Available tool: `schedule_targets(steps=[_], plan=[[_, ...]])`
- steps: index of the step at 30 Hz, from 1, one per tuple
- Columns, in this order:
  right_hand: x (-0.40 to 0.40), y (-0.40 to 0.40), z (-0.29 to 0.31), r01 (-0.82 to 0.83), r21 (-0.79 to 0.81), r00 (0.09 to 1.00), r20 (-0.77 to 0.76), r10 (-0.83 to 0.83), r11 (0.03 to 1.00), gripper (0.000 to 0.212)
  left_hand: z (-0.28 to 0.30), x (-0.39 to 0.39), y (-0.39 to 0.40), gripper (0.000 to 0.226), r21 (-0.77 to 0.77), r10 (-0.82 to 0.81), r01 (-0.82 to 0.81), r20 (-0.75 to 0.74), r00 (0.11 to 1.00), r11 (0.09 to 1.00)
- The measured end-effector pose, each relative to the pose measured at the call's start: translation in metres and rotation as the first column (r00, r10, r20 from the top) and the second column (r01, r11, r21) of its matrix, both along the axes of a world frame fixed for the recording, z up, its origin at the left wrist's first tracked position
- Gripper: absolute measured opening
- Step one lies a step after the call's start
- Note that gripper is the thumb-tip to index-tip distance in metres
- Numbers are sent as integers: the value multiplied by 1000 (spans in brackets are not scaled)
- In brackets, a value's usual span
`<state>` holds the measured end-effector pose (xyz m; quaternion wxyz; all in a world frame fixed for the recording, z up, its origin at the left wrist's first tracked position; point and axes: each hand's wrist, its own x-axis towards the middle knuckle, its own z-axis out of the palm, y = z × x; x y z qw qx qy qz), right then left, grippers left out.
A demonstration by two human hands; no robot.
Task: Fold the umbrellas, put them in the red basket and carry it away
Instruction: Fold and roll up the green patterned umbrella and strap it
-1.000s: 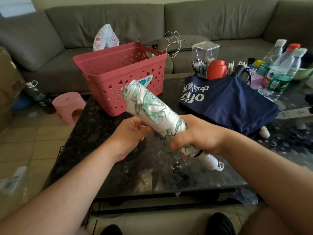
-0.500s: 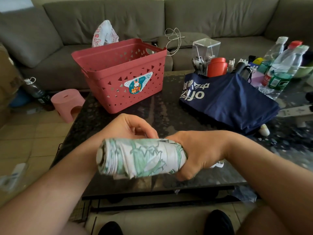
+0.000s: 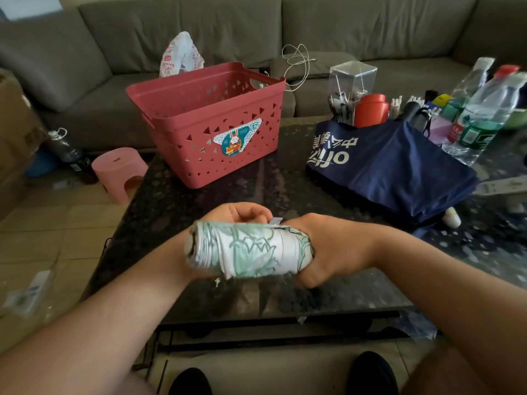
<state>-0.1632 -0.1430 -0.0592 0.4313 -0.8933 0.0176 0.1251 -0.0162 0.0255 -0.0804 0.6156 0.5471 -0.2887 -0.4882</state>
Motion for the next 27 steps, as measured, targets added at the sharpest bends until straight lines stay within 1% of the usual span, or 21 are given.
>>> schedule_targets(steps=[1, 3, 4, 5, 6, 7, 8, 9, 10, 11, 12, 13, 14, 16, 17, 19, 21, 22, 24, 27], plan=[[1, 2, -3, 34, 61, 999, 23, -35, 998, 36, -4, 1, 0, 10, -36, 11, -13, -29, 999, 999], [3, 6, -6, 134, 147, 986, 84, -147, 980, 37, -5, 5, 0, 22, -81, -10, 7, -37, 999, 997], [5, 9, -6, 206, 172, 967, 112, -227, 963, 37, -7, 8, -1, 29, -106, -11, 1, -91, 996, 994], [7, 12, -7, 290, 187, 939, 134, -316, 939, 37, -8, 10, -3, 40, -135, 6, -28, -160, 987, 990], [10, 15, -7, 378, 196, 900, 149, -409, 905, 36, -9, 12, -3, 56, -164, 13, -46, -195, 981, 985], [12, 20, -9, 461, 193, 855, 165, -491, 866, 37, -8, 13, -2, 72, -203, -11, -30, -198, 980, 979], [15, 25, -10, 533, 177, 809, 181, -559, 828, 42, -6, 9, -4, 82, -251, -38, -14, -202, 979, 968], [18, 31, -13, 590, 162, 768, 192, -611, 791, 49, -3, 4, -6, 85, -285, -37, -21, -199, 979, 958], [20, 36, -15, 627, 153, 739, 192, -645, 764, 57, 0, -3, -9, 85, -272, 6, -62, -202, 979, 960], [22, 41, -18, 645, 146, 726, 190, -661, 750, 63, 2, -10, -12, 82, -219, 107, -148, -189, 976, 965], [23, 45, -20, 645, 137, 728, 191, -659, 752, 68, 3, -16, -16, 72, -170, 216, -239, -146, 965, 956], [24, 48, -22, 631, 133, 741, 188, -644, 765, 71, 3, -20, -20, 59, -131, 325, -334, -89, 942, 933], [23, 50, -23, 607, 145, 760, 180, -624, 781, 73, 4, -24, -22, 46, -103, 397, -399, -45, 917, 911], [22, 50, -26, 547, 218, 802, 139, -580, 808, 75, 6, -24, -22, 32, -89, 454, -455, -34, 891, 886], [22, 48, -26, 513, 281, 823, 110, -558, 812, 74, 7, -22, -20, 28, -95, 467, -468, -35, 884, 879], [21, 42, -24, 472, 403, 838, 69, -541, 784, 72, 10, -18, -17, 21, -128, 462, -465, -48, 885, 876], [24, 33, -19, 492, 462, 810, 69, -582, 738, 70, 10, -12, -14, 16, -156, 447, -447, -39, 894, 881], [25, 28, -15, 506, 469, 791, 84, -606, 724, 66, 11, -11, -13, 16, -153, 444, -442, -25, 896, 884], [24, 22, -9, 507, 456, 767, 148, -624, 732, 56, 12, -10, -11, 16, -147, 406, -402, -6, 914, 904], [23, 21, -5, 477, 435, 757, 239, -608, 764, 48, 13, -13, -8, 32, -120, 303, -303, -15, 953, 946]])
